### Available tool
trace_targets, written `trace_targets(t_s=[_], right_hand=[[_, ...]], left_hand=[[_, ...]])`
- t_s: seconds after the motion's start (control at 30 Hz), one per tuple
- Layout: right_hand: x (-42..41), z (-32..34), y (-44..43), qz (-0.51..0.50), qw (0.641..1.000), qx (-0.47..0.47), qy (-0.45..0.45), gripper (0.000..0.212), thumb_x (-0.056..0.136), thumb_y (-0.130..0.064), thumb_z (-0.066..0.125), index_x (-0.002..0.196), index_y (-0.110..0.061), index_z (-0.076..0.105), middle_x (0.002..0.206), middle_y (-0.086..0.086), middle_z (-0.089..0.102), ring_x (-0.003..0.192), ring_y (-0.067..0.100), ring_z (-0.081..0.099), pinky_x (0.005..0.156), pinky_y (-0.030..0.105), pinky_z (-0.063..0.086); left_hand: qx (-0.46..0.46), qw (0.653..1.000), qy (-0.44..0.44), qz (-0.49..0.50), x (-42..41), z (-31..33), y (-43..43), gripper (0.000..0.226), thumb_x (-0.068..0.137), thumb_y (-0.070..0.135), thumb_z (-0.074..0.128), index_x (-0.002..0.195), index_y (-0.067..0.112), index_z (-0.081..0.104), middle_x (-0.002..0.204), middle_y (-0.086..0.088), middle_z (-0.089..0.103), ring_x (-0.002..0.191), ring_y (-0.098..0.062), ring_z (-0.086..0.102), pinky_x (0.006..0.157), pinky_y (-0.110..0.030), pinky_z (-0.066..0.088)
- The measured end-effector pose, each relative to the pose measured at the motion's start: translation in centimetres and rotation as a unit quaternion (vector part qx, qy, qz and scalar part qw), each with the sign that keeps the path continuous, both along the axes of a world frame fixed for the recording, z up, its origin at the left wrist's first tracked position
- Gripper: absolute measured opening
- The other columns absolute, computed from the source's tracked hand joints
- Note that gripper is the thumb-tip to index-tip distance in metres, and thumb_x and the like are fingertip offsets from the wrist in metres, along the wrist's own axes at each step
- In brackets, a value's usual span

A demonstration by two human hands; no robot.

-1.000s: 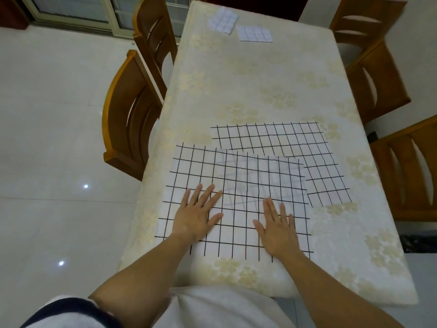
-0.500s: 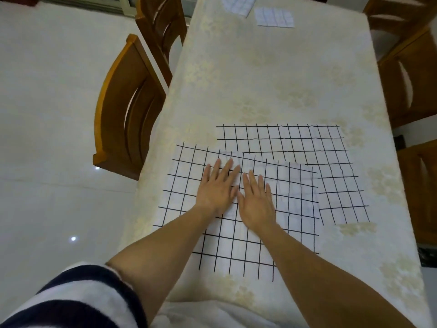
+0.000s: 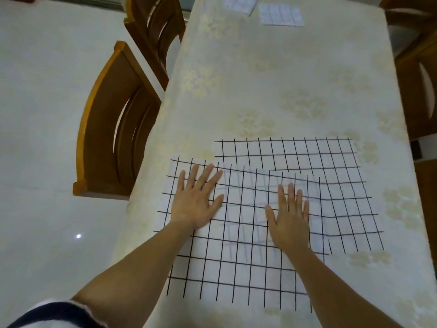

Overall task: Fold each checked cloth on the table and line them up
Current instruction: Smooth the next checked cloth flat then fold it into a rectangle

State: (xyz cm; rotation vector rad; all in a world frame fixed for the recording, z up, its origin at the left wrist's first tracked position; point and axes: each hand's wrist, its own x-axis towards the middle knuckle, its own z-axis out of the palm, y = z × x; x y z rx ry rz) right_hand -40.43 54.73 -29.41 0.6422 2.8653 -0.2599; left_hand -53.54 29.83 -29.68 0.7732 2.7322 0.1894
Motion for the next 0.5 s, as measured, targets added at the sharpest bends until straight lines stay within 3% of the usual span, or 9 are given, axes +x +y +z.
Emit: trace_targets(t_s=[0.17,0.3,0.4,0.5], right_hand=[[-4.3,1.8,-4.0,0.057,0.997,-0.006,0.044,0.067,0.103,-0.052,0.015,0.159,-0.018,-0.001,0.166,0.000,-0.007,0.152,0.020,-0.012,0.124,0.049,0.004],[-6.6,0.9,-6.4,0.088,0.996,-0.032,-0.007,0.068,0.102,-0.057,0.007,0.157,-0.019,-0.010,0.165,-0.003,-0.015,0.151,0.020,-0.018,0.123,0.050,0.003],[-4.2,0.4,-2.2,0.082,0.996,-0.002,-0.048,0.073,0.098,-0.066,0.001,0.151,-0.026,-0.027,0.161,-0.006,-0.027,0.149,0.021,-0.024,0.123,0.050,-0.003],[-1.6,0.7,3.2,0.029,0.996,0.023,-0.075,0.077,0.093,-0.071,-0.007,0.150,-0.024,-0.030,0.160,-0.004,-0.030,0.149,0.024,-0.023,0.123,0.052,-0.001]], left_hand=[[0.039,0.999,0.010,0.008,0.2,0.8,1.7,0.063,0.103,0.060,0.013,0.158,0.040,-0.011,0.166,0.007,-0.020,0.152,-0.026,-0.024,0.123,-0.053,-0.011],[0.020,0.999,-0.005,0.031,-0.1,0.6,3.1,0.062,0.102,0.063,0.004,0.158,0.042,-0.012,0.166,0.008,-0.022,0.153,-0.025,-0.022,0.123,-0.051,-0.013],[-0.005,0.999,0.013,0.053,-1.2,0.0,-0.5,0.061,0.101,0.065,0.000,0.156,0.043,-0.018,0.165,0.010,-0.023,0.152,-0.022,-0.023,0.124,-0.052,-0.008],[-0.018,0.997,0.007,0.069,-2.2,0.3,-3.6,0.062,0.100,0.065,-0.002,0.154,0.042,-0.023,0.165,0.008,-0.026,0.151,-0.022,-0.026,0.124,-0.051,-0.009]])
